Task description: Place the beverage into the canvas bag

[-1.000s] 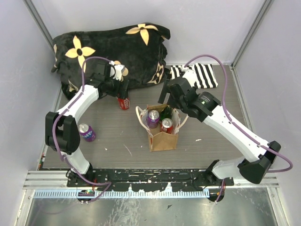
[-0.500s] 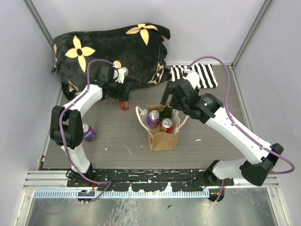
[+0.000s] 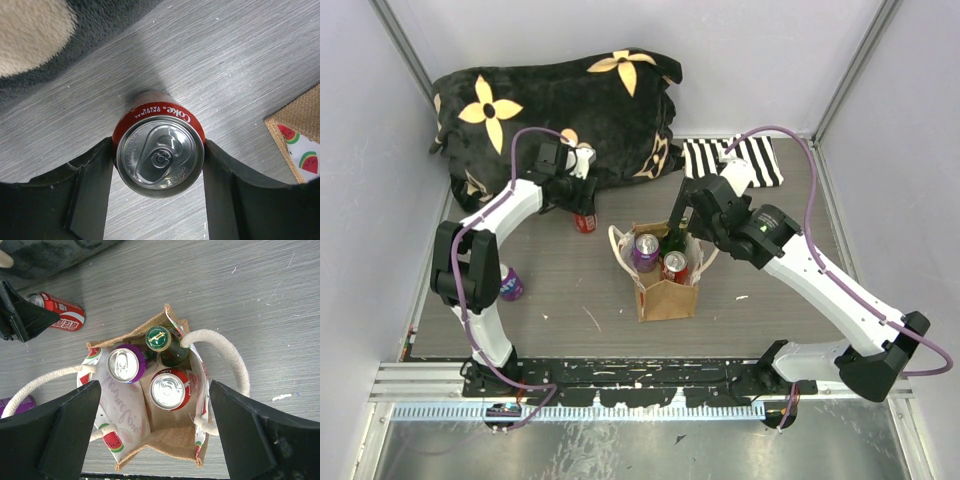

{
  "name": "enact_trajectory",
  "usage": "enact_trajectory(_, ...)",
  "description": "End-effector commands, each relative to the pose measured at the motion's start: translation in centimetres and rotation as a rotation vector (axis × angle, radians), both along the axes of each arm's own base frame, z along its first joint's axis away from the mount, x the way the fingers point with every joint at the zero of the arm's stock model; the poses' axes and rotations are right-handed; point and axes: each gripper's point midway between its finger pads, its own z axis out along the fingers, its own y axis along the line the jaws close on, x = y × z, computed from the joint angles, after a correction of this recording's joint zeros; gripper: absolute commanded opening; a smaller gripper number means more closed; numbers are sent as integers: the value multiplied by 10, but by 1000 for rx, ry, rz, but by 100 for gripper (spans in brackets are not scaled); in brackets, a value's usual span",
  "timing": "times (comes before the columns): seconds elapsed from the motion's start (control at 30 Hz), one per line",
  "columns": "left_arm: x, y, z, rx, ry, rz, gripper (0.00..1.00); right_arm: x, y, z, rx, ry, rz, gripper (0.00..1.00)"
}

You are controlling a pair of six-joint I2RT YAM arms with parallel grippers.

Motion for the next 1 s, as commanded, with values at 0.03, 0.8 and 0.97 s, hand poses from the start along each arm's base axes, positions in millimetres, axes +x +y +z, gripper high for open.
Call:
enact_trajectory(0.03, 3, -5, 86, -56, -146, -15, 0, -1, -7, 14, 29, -49, -31, 96)
enact_trajectory(0.8, -151, -151, 264, -374, -269, -540, 0, -13, -47, 42, 31, -127, -168, 100)
enact_trajectory(0.97, -181, -161, 227, -335, -204, -602, 0, -23, -65, 47, 27, -138, -210, 100)
